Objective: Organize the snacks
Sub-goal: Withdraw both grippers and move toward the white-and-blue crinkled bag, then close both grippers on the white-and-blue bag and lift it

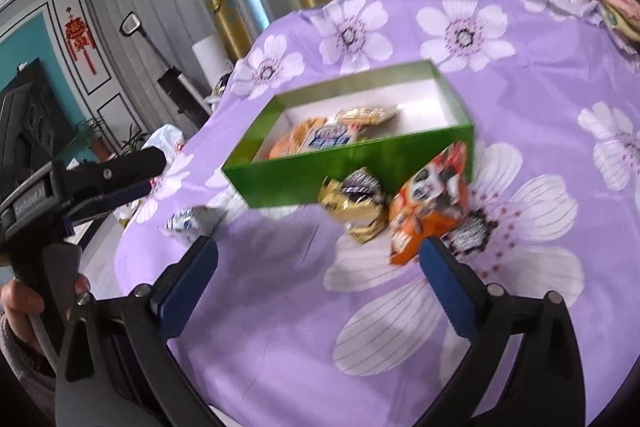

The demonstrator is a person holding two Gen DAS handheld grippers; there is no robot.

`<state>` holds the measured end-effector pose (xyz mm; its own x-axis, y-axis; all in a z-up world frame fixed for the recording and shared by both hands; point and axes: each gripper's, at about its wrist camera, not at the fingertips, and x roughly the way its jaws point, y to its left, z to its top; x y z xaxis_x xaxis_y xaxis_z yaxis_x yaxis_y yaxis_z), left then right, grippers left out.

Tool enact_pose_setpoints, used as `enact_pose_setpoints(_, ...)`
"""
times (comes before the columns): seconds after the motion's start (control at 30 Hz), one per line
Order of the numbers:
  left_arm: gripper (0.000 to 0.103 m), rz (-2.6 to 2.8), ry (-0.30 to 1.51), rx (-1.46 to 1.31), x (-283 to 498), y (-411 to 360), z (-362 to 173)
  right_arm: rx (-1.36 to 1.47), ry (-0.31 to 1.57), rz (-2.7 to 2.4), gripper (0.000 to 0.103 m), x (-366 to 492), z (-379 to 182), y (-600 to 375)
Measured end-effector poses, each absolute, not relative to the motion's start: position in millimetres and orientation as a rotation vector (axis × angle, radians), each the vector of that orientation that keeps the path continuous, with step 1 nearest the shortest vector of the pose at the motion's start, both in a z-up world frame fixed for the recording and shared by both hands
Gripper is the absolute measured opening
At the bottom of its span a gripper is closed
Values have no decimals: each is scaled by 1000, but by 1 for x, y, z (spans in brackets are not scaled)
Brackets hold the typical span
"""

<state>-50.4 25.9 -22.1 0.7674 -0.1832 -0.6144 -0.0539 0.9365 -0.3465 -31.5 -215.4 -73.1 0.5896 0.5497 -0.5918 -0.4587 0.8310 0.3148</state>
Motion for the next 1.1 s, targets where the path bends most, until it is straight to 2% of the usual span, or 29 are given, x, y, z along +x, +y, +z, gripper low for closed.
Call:
enact_pose_setpoints(0.23, 100, 41, 730, -465, -59, 84, -53, 82, 756, 731, 102, -41, -86, -177)
enact_pose_setpoints(0.5, 100, -27, 758, -637, -54, 115, -85, 31, 785, 855, 101, -37, -98, -127)
enact_pose_setpoints(0.8, 100, 19, 817, -522, -41, 114, -90, 29, 854, 944, 99, -11, -116, -77)
enact_pose_setpoints(0.87, 99, -25, 809, -535, -41, 114, -91, 18, 865, 970, 96, -8, -119, -69)
enact_pose_setpoints(0.97, 95, -60, 806, -515, -38, 109, -91, -16, 881, 986, 91, -3, -122, -58)
enact_pose_setpoints(1.1, 73, -92, 824, -521, -31, 108, -96, -14, 898, 1014, 80, 6, -125, -47)
